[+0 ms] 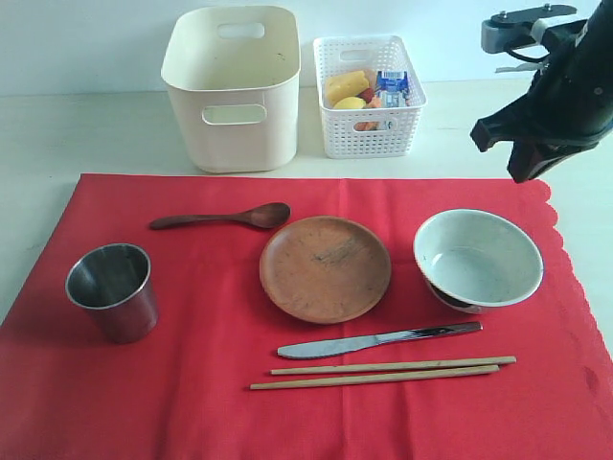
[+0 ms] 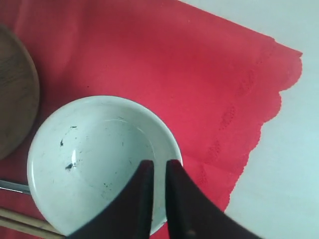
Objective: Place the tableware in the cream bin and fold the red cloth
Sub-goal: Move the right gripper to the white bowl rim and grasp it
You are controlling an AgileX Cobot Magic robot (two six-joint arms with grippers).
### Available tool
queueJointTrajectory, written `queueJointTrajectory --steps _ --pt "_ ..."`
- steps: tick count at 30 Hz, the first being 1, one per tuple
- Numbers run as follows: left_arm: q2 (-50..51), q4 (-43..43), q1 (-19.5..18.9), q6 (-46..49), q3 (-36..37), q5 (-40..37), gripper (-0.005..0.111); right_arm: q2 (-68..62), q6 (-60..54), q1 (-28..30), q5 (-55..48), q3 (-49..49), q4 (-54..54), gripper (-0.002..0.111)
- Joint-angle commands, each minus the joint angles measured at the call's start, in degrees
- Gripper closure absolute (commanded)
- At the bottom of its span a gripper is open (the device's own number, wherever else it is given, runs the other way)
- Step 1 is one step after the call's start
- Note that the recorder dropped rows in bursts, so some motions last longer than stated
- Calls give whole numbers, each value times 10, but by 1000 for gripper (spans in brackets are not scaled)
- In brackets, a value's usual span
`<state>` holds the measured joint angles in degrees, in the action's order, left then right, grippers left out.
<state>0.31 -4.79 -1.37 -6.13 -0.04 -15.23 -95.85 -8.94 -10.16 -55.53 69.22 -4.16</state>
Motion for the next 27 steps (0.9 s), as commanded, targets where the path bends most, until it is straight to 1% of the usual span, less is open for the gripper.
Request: queueJointTrajectory --steps 1,4,6,8,15,21,24,26,27 --pt "-3 3 4 -1 0 0 104 4 4 1 2 -10 -4 78" --pt "-3 3 4 -1 0 0 104 4 4 1 25 -35 -4 63" --pt "-3 3 4 -1 0 0 104 4 4 1 55 -59 -4 58" --pt "-3 3 4 -1 0 0 104 4 1 1 79 -80 -4 56" --pt "-3 3 4 -1 0 0 104 -20 1 1 148 -117 -2 56" --pt "-3 3 4 -1 0 0 104 -84 1 1 152 -118 -4 57" --pt "-3 3 4 -1 0 0 104 -91 1 1 152 -118 -4 58" --pt "-3 3 4 -1 0 0 104 -91 0 1 153 -118 -4 64" --pt "-3 3 4 -1 0 0 104 -91 0 1 153 -118 -4 71"
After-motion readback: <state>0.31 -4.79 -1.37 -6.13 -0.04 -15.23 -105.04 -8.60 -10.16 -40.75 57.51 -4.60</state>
